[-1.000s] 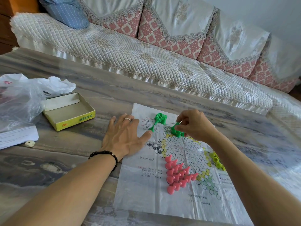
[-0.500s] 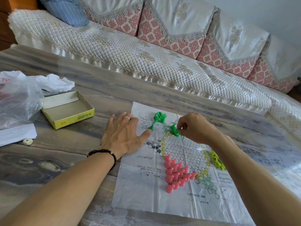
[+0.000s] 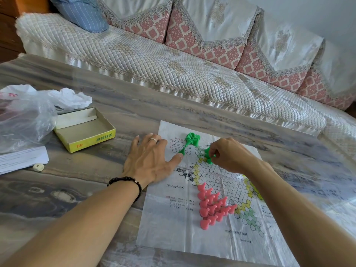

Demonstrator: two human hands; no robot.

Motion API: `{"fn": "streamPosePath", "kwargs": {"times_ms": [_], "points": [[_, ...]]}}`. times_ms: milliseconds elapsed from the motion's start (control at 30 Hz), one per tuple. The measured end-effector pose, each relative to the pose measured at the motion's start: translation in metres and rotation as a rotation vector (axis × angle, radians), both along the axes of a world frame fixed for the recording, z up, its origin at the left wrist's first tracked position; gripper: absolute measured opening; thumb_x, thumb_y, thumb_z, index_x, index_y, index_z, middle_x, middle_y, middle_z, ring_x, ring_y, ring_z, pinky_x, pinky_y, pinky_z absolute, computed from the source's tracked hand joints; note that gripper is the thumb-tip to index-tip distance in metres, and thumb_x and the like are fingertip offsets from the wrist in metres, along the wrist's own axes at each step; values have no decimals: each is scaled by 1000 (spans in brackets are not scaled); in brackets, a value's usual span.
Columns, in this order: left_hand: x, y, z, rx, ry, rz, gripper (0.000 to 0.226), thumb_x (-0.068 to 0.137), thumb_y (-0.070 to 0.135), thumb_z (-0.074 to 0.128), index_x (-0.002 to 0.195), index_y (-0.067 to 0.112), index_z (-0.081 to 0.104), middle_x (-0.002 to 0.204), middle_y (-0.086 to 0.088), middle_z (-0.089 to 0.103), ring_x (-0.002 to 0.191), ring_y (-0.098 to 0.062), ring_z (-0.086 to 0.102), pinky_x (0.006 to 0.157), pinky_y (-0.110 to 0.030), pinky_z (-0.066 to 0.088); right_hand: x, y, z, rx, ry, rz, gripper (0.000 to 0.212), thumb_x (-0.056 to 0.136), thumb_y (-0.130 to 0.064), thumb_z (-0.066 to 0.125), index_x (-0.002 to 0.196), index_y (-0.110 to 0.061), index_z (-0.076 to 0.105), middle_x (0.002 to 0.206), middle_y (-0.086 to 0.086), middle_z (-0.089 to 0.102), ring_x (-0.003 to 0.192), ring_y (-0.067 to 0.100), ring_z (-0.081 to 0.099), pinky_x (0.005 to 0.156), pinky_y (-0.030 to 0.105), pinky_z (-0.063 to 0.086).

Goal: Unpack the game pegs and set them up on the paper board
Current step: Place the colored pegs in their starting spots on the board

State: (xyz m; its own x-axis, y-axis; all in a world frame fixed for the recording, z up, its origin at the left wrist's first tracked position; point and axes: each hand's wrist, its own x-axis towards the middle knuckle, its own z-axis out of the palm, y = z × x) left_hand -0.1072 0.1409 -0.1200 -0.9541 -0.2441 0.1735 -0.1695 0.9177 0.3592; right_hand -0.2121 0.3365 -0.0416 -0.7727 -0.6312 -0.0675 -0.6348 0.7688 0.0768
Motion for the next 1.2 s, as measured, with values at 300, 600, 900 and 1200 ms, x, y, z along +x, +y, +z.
{"fn": "streamPosePath", "kwargs": {"times_ms": [300,600,900,1200], "points": [[0,0,1,14,-4,6,76,84,75,21,132,23,49,149,0,39,142,-19,24,118,-49,13,0,-6,6,-158,-39,51,12,87,-14,63,97,-17,70,89,-7,66,77,8,61,74,29,55],[1,1,1,8,-16,4,65,89,67,28,134,24,47,151,-1,36,144,-18,20,119,-48,9,8,-46,3,-245,-102,150,17,88,-14,63,102,-15,72,92,-3,69,81,12,62,78,29,53],[1,1,1,3,-16,-2,65,88,63,36,138,23,43,153,-1,33,145,-18,17,119,-47,7,8,-57,-3,-219,-90,171,21,87,-5,55,94,-11,74,94,-2,72,81,11,64,74,25,53],[1,1,1,25,-4,-5,65,87,61,38,139,22,43,153,-1,32,145,-19,17,119,-47,7,-2,-17,17,-202,-57,72,12,90,-11,61,95,-14,72,84,-12,58,69,-4,51,62,9,37]]}}
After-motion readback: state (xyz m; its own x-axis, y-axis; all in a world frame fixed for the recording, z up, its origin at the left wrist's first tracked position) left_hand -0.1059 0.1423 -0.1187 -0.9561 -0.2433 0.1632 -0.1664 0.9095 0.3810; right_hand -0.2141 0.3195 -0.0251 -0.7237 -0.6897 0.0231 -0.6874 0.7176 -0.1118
